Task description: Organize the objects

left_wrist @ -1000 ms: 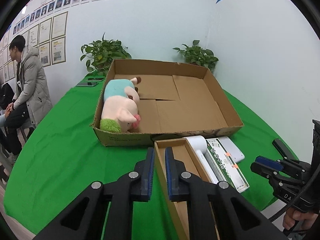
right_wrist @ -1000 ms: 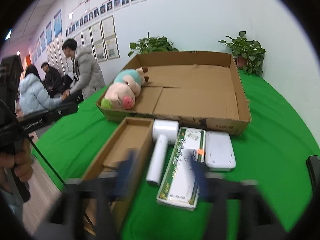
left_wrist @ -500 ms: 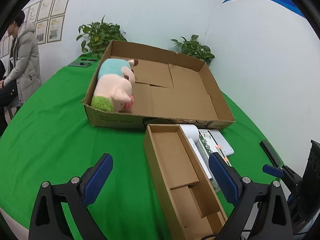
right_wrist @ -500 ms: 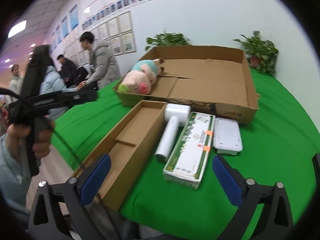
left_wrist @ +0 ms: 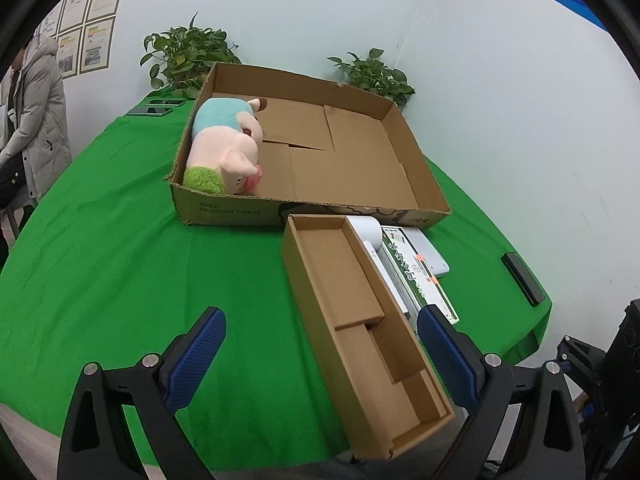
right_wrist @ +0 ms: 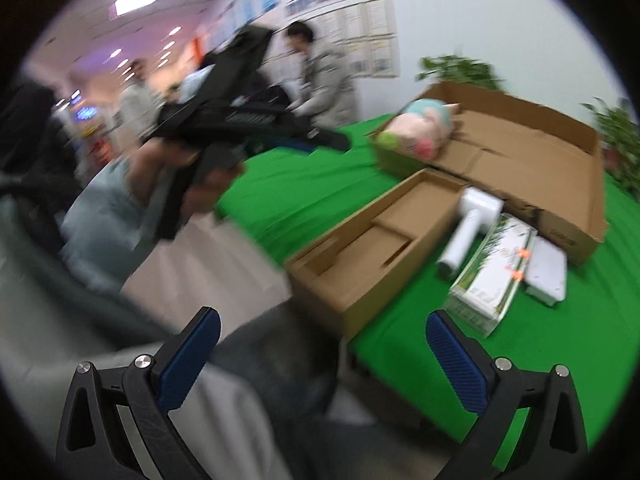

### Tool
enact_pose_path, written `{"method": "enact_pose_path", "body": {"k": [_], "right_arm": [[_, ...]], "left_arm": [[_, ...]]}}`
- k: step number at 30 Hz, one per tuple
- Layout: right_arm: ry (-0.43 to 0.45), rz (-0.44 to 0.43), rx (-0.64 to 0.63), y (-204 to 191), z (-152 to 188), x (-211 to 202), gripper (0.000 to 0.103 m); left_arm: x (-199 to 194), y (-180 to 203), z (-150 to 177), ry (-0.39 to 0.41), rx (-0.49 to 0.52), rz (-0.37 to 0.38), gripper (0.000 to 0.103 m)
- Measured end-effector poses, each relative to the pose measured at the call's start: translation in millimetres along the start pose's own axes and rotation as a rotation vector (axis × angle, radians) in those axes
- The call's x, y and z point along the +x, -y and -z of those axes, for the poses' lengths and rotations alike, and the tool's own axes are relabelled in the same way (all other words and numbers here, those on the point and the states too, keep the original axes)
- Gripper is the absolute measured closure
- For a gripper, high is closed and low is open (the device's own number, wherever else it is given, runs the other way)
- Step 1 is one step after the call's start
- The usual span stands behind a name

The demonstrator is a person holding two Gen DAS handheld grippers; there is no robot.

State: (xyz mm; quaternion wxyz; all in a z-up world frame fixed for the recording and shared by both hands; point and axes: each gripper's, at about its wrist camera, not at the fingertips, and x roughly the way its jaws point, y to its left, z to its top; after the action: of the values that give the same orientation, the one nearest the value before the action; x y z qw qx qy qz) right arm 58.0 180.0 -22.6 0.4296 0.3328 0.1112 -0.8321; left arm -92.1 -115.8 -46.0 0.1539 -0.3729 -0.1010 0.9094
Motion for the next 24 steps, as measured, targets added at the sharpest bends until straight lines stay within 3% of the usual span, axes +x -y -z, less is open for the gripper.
{"method": "enact_pose_path", "body": {"k": [3, 6, 8, 12, 15, 19, 24], "right_arm": [[-0.009, -0.055, -0.061, -13, 5, -10, 0.001], [0.043, -0.040, -0.033, -8, 0, -3, 0.001], [0.052, 0.021, 0.007, 1, -5, 11, 0.001], [0.039, 0.228, 0.098, 19, -9, 43, 0.001], [0.049, 0.238, 0.183, 30, -10, 55, 0.001], [0.066, 0.258, 0.204, 31, -16, 64, 0.001], [0.052, 0.315, 0.209, 31, -22, 76, 0.001]], "left_arm": [[-1, 1, 5, -0.007, -0.011, 0.006, 0.006], [12, 6, 13, -0.038, -0.018, 0.011, 0.006], [21, 9, 20, -0.065, -0.028, 0.026, 0.006], [38, 12, 30, -0.109, -0.048, 0.052, 0.007], [49, 12, 35, -0.130, -0.052, 0.052, 0.008], [63, 9, 38, -0.152, -0.086, 0.077, 0.015], [76, 8, 44, -0.179, -0.081, 0.081, 0.035]]}}
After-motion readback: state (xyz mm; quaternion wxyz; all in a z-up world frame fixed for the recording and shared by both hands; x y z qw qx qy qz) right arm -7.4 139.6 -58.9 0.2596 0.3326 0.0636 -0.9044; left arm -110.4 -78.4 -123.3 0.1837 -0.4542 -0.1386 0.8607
